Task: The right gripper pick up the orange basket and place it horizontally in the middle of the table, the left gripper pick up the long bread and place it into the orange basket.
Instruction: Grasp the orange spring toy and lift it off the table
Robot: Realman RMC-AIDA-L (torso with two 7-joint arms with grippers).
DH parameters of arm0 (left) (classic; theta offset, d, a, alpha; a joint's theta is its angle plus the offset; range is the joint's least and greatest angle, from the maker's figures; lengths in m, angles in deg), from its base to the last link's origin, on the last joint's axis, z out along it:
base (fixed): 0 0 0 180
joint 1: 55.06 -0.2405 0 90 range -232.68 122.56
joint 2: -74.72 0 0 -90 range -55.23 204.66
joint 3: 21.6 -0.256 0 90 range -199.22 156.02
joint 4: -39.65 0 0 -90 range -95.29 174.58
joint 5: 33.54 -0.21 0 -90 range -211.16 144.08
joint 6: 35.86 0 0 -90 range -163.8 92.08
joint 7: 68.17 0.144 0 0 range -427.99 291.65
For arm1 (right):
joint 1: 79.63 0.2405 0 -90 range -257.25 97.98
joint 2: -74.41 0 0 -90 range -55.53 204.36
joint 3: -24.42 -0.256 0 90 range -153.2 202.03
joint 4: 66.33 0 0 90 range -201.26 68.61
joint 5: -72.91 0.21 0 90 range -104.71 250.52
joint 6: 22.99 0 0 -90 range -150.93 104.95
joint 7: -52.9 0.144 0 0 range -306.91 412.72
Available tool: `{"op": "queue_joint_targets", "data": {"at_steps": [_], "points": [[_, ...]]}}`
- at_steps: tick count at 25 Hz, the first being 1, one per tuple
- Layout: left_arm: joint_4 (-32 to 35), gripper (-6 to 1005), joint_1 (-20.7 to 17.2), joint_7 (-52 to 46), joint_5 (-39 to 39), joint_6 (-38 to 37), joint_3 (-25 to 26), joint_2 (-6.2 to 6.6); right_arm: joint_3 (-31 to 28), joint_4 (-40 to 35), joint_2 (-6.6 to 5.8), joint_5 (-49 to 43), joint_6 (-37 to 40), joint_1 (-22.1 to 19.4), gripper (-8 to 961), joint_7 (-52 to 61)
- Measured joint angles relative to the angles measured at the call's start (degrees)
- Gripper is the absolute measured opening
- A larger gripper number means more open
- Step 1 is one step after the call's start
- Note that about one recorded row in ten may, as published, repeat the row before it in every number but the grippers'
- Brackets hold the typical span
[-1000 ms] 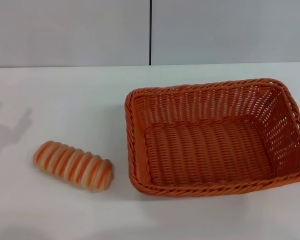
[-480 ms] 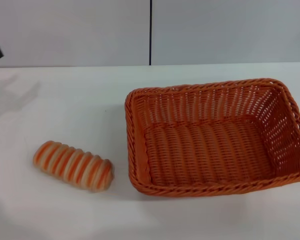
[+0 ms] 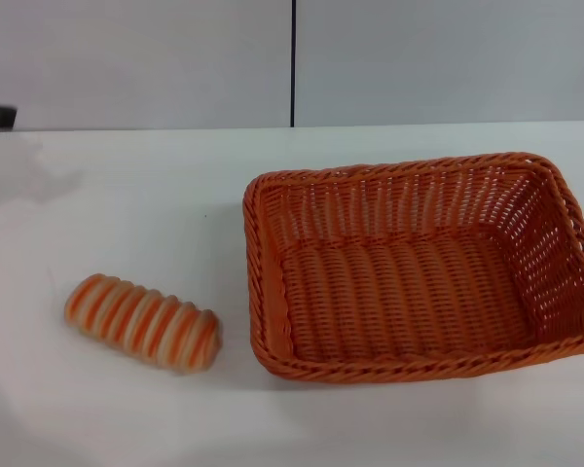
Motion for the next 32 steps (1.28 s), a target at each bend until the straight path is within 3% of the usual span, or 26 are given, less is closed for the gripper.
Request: {"op": "queue_joint_targets", "data": {"at_steps": [3,8,14,17,18,20,26,32], "points": [[1.88,817,0.42,-3.47,-5.17,-4.59,-1.83,0.48,0.11,-0.98,0.0,-0.5,-0.06,-0.01,460,-0.12],[1.91,817,0.86,-6.83,-12.61,-11.34,-2.21,-0.7,0.35,-2.68,-0.03,-1.08,-0.06,0.7,460,-1.15],[-0.56,816,1.06,-9.03,-14.13,-14.39,-2.32,-1.88,0.34,-2.78,-0.16,-3.16,0.43,2.64,460,-1.22],[-1.76,816,1.28,-9.59,-14.15,-14.65,-2.36,-2.03,0.42,-2.9,-0.17,-4.22,0.55,3.61,461,-1.26],[-4.48,816,1.69,-10.28,-14.75,-14.09,-2.5,-3.1,0.38,-2.97,-0.17,-4.65,0.56,3.89,461,-1.26],[-4.83,816,1.71,-10.29,-14.77,-13.95,-2.51,-3.33,0.36,-3.09,-0.17,-5.17,0.57,4.32,461,-1.27],[-9.07,815,1.79,-10.18,-15.49,-8.56,-3.68,-5.64,0.5,-3.39,-0.17,-5.71,0.12,4.68,459,-1.71],[-12.48,815,1.5,-10.2,-15.51,-3.81,-7.91,-6.32,0.5,-3.39,-0.24,-6.01,0.05,4.5,459,-2.09]]}}
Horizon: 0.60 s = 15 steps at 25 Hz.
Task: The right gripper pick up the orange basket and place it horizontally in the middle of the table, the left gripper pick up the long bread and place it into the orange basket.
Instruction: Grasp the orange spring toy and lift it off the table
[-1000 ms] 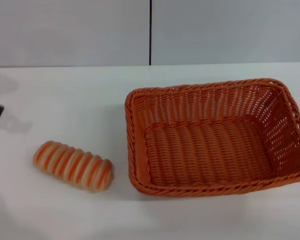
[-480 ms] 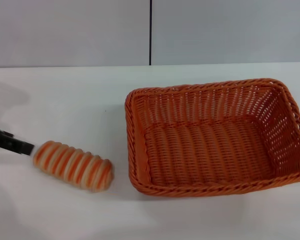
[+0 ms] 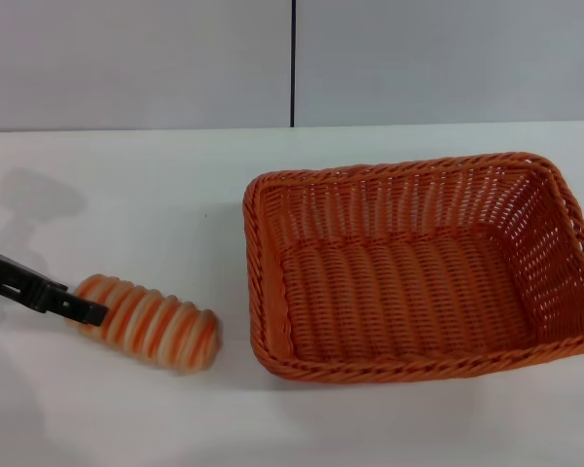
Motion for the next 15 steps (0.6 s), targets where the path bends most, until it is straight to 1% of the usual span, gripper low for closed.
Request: {"op": "queue_joint_targets", "data": {"at_steps": [1,2,5,13,15], "points": [[-0.11,815,-0.02,-0.02,0.0,0.28,-0.26,-0.06,0.0,0.0,0.0,-0.05,0.0,-0.04,459,-0.02],[-0.22,814,-0.04,0.03,-0.01,1.04,-0.65,-0.38,-0.04,0.0,-0.01,-0.32,0.0,-0.05,460,-0.03],[-0.3,814,0.18,0.16,-0.04,1.45,-0.68,-0.54,-0.3,0.02,-0.02,-1.02,0.0,-0.01,460,-0.03],[-1.62,805,0.91,0.24,0.09,1.26,-1.19,-0.36,-0.42,0.02,-0.02,-1.36,0.22,-0.09,460,-0.03],[-3.54,802,1.82,0.1,0.02,0.46,-1.25,-0.31,-0.43,0.02,-0.02,-1.37,0.22,-0.11,460,-0.03]]}}
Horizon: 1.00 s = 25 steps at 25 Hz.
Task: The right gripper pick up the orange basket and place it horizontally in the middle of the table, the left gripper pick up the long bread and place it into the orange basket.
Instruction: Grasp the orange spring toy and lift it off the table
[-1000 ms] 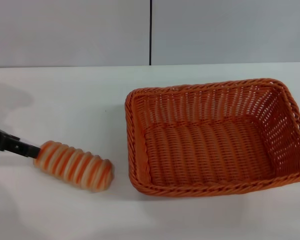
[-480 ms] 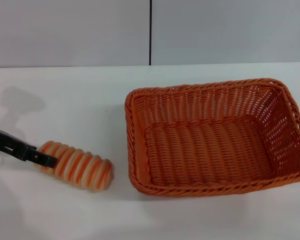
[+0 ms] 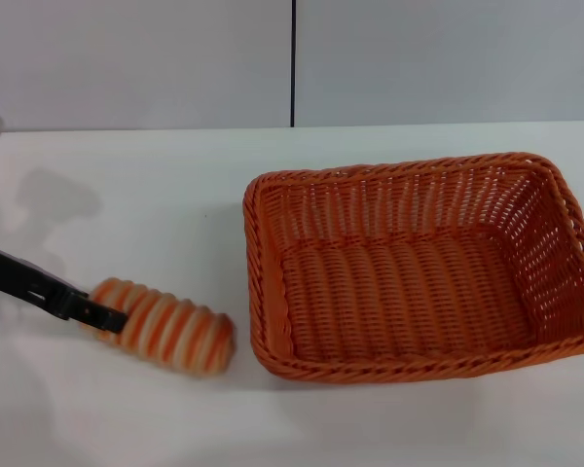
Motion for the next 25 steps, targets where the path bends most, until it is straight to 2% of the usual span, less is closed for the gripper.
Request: {"op": "queue_joint_targets", "data": {"at_steps": [2,5,11,16,18,25], "points": [[-0.89,799,0.44,-0.12,-0.1,-0.34,-0.03,0.13,-0.01,0.0,0.0,0.0,0.06,0.01,459,0.0],[-1.05,637,0.85,-0.14,-0.02,-1.64,-0.05,0.2,-0.02,0.0,0.0,0.0,0.17,0.17,459,0.01],[-0.55,543,1.39,0.2,1.0,-4.19,0.55,0.18,-0.01,0.0,0.0,0.0,0.23,0.36,458,0.01],[-0.52,501,1.47,0.21,1.81,-4.41,0.68,0.3,-0.02,-0.18,0.0,0.01,0.26,0.31,459,0.01],[0.0,485,1.56,0.34,3.43,-4.79,0.89,0.83,-0.01,-0.42,0.0,0.0,0.26,0.29,460,0.01],[1.01,433,1.59,0.49,3.66,-4.39,0.77,0.88,-0.01,-1.61,0.0,0.01,0.07,0.48,459,-1.02]]}}
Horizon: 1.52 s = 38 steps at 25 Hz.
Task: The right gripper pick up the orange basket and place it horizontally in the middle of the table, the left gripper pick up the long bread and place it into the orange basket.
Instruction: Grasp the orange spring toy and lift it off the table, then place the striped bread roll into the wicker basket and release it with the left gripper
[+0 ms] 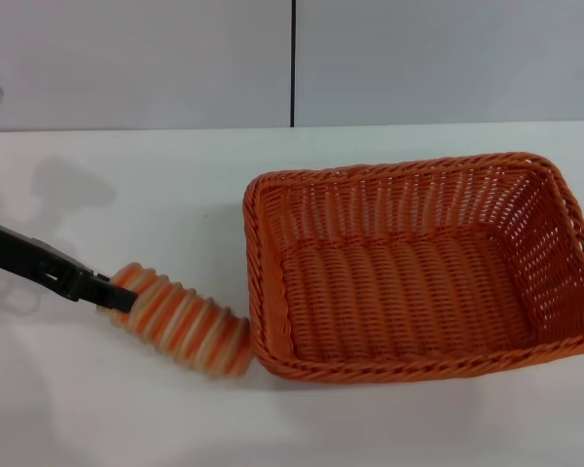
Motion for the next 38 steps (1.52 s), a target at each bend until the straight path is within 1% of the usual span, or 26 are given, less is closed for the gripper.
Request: {"op": "queue_joint_targets", "data": {"at_steps": [7,9,15,19,20,21,22,23,26,28,31,33,35,37,38], "points": [[1.83,376,-0.48,2.26,1.14,0.16,0.55,-0.31,0.26,-0.53,0.0,0.0,0.13,0.26,459,-0.33],[2.11,357,-0.82,3.67,3.39,0.01,1.93,0.12,0.26,-0.53,0.0,0.01,0.11,0.31,459,-0.34],[3.54,314,-0.45,3.74,3.64,-0.26,3.42,0.38,0.04,-0.58,0.0,0.01,-0.03,0.75,460,-0.35],[5.5,283,-0.35,2.94,4.02,-0.1,4.18,1.38,0.32,-0.6,0.0,0.01,0.05,1.12,460,-0.35],[6.32,276,-0.11,2.73,4.05,-0.09,4.95,1.84,0.34,-0.6,0.0,0.01,0.1,1.23,460,-0.35],[6.32,268,-0.11,2.73,4.05,-0.09,4.95,1.84,0.34,-0.6,0.0,0.01,0.14,1.3,460,-0.35],[8.25,260,0.59,2.62,4.09,0.04,6.87,2.59,0.33,-0.6,0.0,0.01,0.17,1.42,460,-0.34],[9.37,253,0.97,2.6,4.09,0.13,7.8,2.89,0.33,-0.6,0.0,0.01,0.17,1.54,461,-0.33],[10.56,231,1.41,2.58,4.16,0.33,8.78,3.2,0.28,-0.59,0.0,0.01,0.1,1.88,461,-0.03],[13.91,216,3.02,2.35,4.47,-0.3,11.29,3.89,0.17,-0.58,-0.02,0.01,-0.09,2.08,460,0.1],[15.49,194,3.57,1.92,5.0,-1.4,11.77,4.03,0.04,-0.58,-0.04,0.01,-0.14,2.17,458,0.15],[16.58,185,4.24,-0.66,8.02,-3.74,12.0,4.51,0.03,-0.57,-0.05,0.01,-0.14,2.22,458,0.16],[16.61,181,4.3,-2.52,10.41,-4.7,12.09,4.71,0.11,-0.48,-0.06,0.01,-0.09,2.25,458,0.17],[16.63,178,4.0,-4.98,14.24,-6.23,12.06,4.64,0.09,-0.44,-0.07,0.01,-0.09,2.25,459,0.18],[16.67,176,3.73,-6.22,16.49,-7.21,11.97,4.36,0.05,-0.44,-0.08,0.01,-0.1,2.25,459,0.18]]}}
